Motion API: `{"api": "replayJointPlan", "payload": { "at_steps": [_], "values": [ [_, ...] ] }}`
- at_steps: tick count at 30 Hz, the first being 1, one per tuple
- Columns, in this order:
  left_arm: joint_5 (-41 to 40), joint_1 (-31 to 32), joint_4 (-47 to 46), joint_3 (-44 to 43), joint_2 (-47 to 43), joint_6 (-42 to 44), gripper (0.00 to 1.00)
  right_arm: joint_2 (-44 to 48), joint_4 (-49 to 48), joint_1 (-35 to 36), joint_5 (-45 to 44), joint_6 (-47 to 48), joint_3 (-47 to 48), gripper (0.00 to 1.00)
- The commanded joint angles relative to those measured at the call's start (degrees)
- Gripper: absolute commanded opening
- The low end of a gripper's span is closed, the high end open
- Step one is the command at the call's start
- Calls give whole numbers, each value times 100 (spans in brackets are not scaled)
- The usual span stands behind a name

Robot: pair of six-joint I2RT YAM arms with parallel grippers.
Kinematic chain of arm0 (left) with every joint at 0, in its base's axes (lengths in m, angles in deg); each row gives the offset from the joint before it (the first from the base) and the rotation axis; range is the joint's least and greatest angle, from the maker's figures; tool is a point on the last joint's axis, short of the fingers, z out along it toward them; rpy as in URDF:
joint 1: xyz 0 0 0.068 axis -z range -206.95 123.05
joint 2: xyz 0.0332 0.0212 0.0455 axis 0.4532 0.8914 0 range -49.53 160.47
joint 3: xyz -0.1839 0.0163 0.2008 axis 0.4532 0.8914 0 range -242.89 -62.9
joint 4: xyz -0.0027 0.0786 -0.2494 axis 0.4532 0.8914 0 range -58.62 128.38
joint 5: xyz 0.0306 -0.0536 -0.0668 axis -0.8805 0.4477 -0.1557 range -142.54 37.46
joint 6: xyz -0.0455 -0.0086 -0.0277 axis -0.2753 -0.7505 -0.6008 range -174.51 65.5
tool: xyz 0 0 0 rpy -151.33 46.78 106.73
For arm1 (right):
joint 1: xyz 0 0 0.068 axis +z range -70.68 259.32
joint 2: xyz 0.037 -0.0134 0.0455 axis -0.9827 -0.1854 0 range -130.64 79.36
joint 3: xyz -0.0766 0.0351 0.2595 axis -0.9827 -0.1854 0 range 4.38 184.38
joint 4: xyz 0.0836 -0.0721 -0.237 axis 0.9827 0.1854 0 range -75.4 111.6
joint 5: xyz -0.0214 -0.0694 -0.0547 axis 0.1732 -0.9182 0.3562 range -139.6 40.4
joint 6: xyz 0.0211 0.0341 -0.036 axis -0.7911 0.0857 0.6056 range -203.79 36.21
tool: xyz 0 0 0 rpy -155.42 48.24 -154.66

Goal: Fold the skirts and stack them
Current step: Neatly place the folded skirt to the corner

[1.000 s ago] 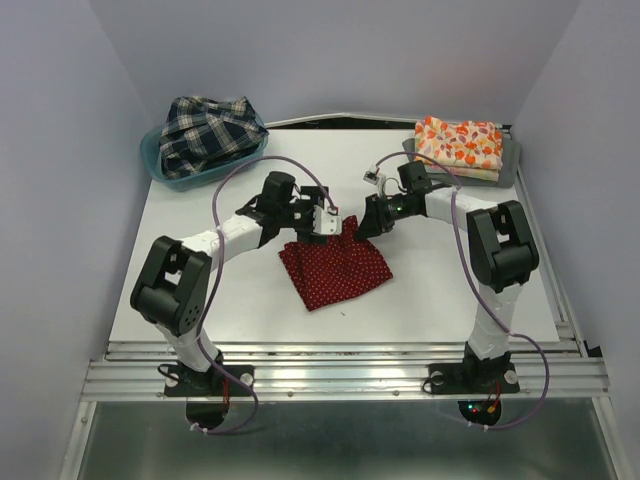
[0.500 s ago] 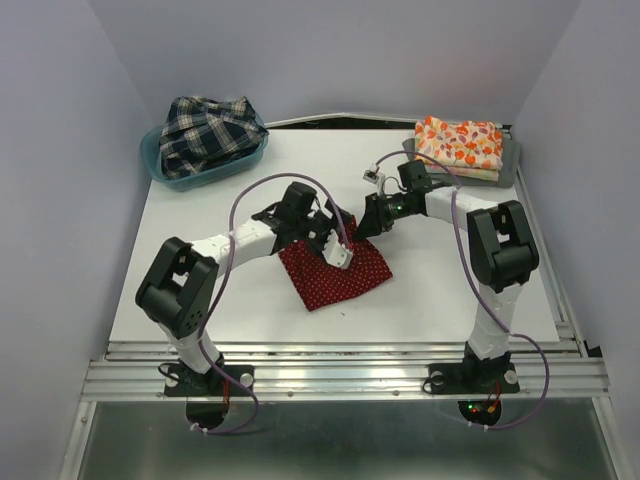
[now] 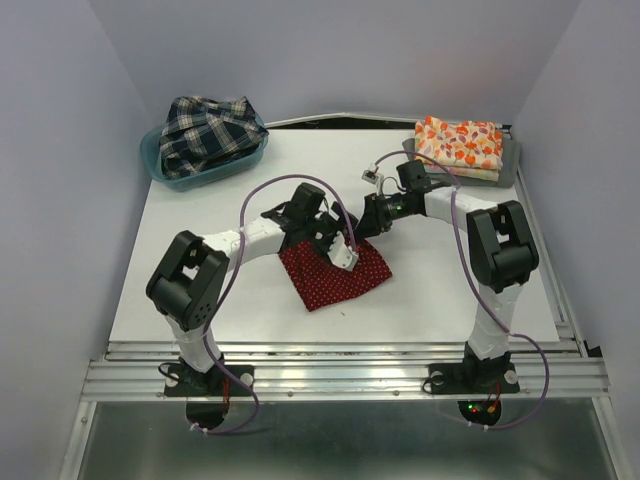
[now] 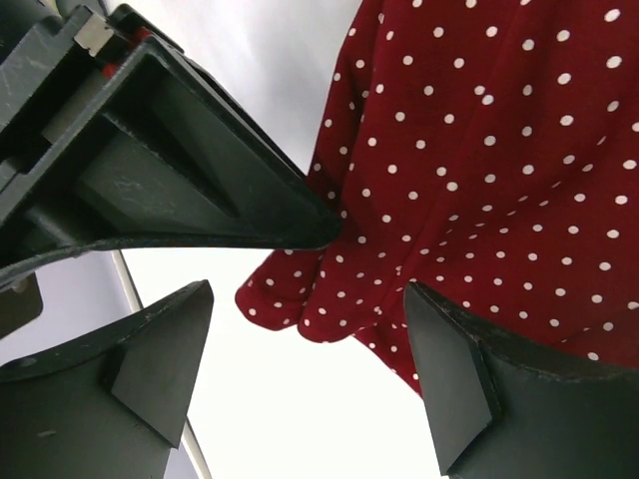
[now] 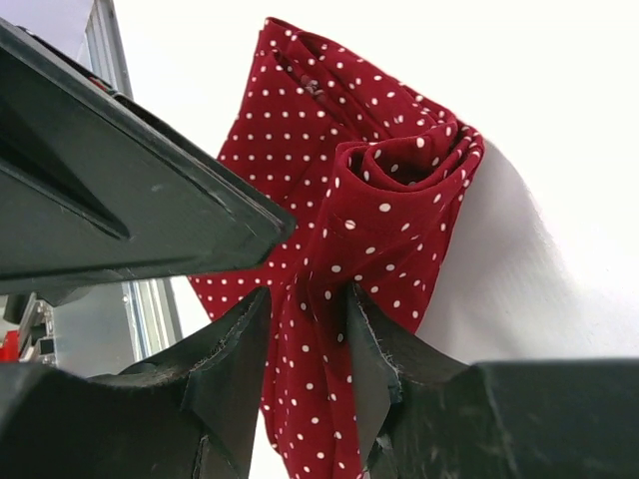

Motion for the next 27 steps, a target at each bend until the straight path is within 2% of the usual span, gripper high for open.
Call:
{"api": "replayJointPlan", "payload": {
  "at_steps": [1, 7, 11, 13, 14, 20, 26, 27],
  "values": [
    [44, 71, -23, -239, -16, 30, 88, 356, -43, 131, 282, -48, 111, 42],
    [-88, 124, -23, -344, 124, -57, 82, 444, -219, 184, 396, -268, 129, 42],
    [-193, 133, -32, -388, 212, -189, 72, 497, -290, 236, 440, -321, 120, 42],
    [-211, 133, -41, -370, 230, -224, 65, 505, -290, 236, 457, -321, 112, 42],
    [-255, 141, -41, -336, 230, -250, 57, 514, -298, 236, 466, -321, 94, 42],
    [-360, 142, -102, -125, 151, -409, 34, 558, -298, 236, 326, -269, 24, 42],
    [-440, 150, -296, 183, -95, -444, 24, 620, -272, 166, -289, -242, 32, 43],
    [-448, 142, -313, 244, -156, -444, 17, 620, -281, 27, -351, -268, 58, 44]
  ]
}}
